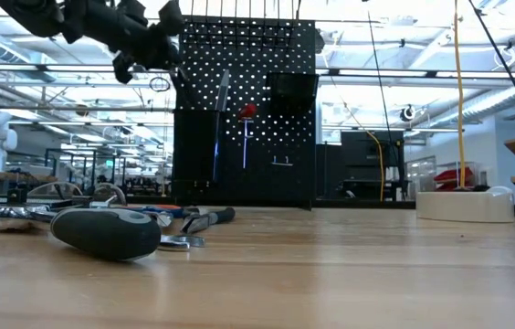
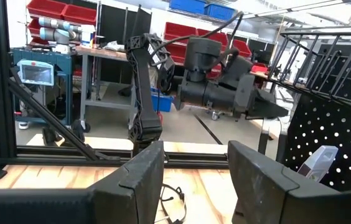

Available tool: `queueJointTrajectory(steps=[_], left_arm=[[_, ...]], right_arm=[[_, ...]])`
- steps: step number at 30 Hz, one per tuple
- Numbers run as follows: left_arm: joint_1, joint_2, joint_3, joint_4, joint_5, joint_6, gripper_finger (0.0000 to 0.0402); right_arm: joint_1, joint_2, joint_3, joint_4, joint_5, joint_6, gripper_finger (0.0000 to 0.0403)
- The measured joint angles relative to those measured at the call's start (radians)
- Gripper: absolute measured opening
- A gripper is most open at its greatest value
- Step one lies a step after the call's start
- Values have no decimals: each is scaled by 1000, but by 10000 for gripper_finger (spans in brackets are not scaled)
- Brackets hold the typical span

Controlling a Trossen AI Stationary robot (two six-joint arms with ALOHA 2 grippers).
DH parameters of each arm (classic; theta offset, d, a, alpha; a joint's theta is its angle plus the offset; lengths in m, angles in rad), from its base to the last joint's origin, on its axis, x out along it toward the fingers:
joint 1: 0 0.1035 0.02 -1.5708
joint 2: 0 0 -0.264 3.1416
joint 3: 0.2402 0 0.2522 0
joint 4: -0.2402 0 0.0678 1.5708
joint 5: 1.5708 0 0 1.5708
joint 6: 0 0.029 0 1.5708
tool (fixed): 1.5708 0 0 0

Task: Hang tools onto peg board
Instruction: Put the slip joint pliers on the left black bin on the peg board

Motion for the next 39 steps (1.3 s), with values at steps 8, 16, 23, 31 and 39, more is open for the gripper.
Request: queueJointTrajectory(steps=[8, 16, 23, 31, 39], left_arm=[[-2, 66, 0, 55, 49, 75, 0], [-5, 135, 0, 49, 57, 118, 0], [-32, 198, 0, 70, 57, 119, 0], [-77, 269, 31, 126, 20, 130, 0], [-125, 350, 131, 45, -105, 159, 0]], right_arm=[[0, 0, 0, 0, 0, 0, 171], [0, 0, 0, 0, 0, 0, 171], [0, 0, 0, 0, 0, 0, 171], [0, 0, 0, 1, 0, 0, 171], [0, 0, 0, 6, 0, 0, 171]])
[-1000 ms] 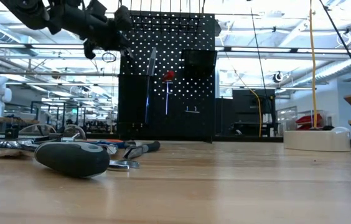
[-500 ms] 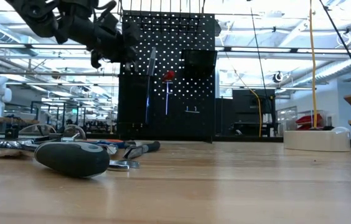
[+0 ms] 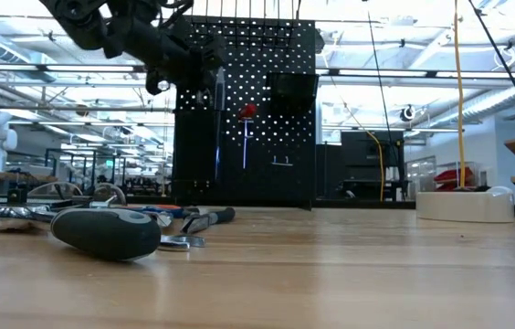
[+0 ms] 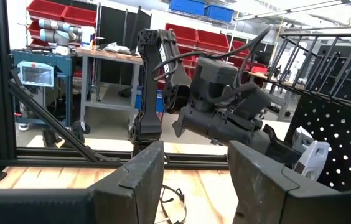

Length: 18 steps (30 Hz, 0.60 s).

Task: Hang tools onto peg board
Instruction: Put the slip joint pliers on the left black bin on the peg board

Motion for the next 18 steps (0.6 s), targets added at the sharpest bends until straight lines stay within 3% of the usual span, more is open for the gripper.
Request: queueJointTrajectory(steps=[18], left_arm=[[-29, 95, 60, -105, -67, 38, 0]], right_arm=[[0, 0, 0, 0, 0, 0, 171]])
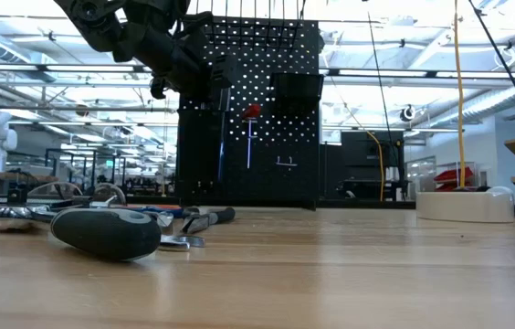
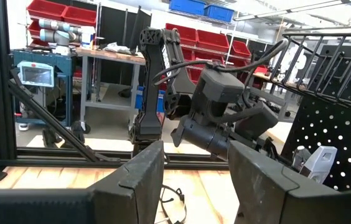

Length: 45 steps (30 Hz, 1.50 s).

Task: Hang tools onto peg board
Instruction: Put the slip joint pliers on the left black bin on the peg board

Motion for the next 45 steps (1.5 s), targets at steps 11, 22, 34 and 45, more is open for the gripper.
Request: queueJointTrajectory(steps=[11, 22, 34, 45], left_arm=[[1, 7, 0, 3, 7, 39, 0], [0, 6, 0, 3, 114, 166, 58], [-26, -19, 0, 1, 23, 205, 156], [-87, -126, 0, -147, 11, 207, 158]], right_arm=[[0, 0, 0, 1, 0, 0, 171], [0, 0, 0, 1, 0, 0, 171], [0, 0, 0, -6, 0, 0, 171], [0, 0, 0, -8, 0, -15, 171]])
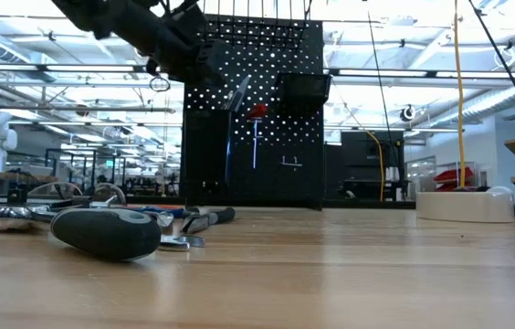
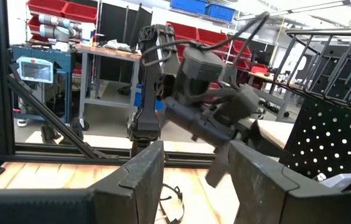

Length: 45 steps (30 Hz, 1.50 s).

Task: Hang tools onto peg board
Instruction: Put the slip joint pliers on the left black bin on the peg board, then put the ratchet wrench on the left black bin on the peg board

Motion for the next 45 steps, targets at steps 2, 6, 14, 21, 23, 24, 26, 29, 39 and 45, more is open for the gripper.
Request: queueJointTrajectory(steps=[2, 6, 14, 21, 23, 24, 26, 29, 39, 45], left_arm=[[-19, -31, 0, -53, 0, -31, 158], [-68, -113, 0, -154, 13, -78, 158], [-173, -290, 0, -542, 343, -273, 157], [-248, -311, -2, -839, 676, -410, 157], [-280, -300, -2, -871, 718, -417, 157], [-296, -295, -2, -884, 733, -418, 157], [-334, -286, -2, -888, 756, -417, 157], [-390, -276, -2, -889, 766, -417, 157], [-546, -431, -151, -732, 547, -496, 157], [-560, -474, -315, -451, 471, -419, 157]], right_arm=[[0, 0, 0, -2, 0, 0, 171], [0, 0, 0, -14, 0, 0, 171], [-13, 20, 0, -60, -25, 45, 171], [-95, 103, 0, -48, -213, 115, 171], [-116, 123, 0, -46, -252, 156, 171], [-123, 133, 0, -50, -268, 176, 171], [-133, 153, 0, -51, -298, 203, 171], [-134, 183, 0, -52, -322, 224, 171], [-135, 230, 0, -50, -395, 293, 171], [-135, 235, 0, -51, -398, 308, 171]])
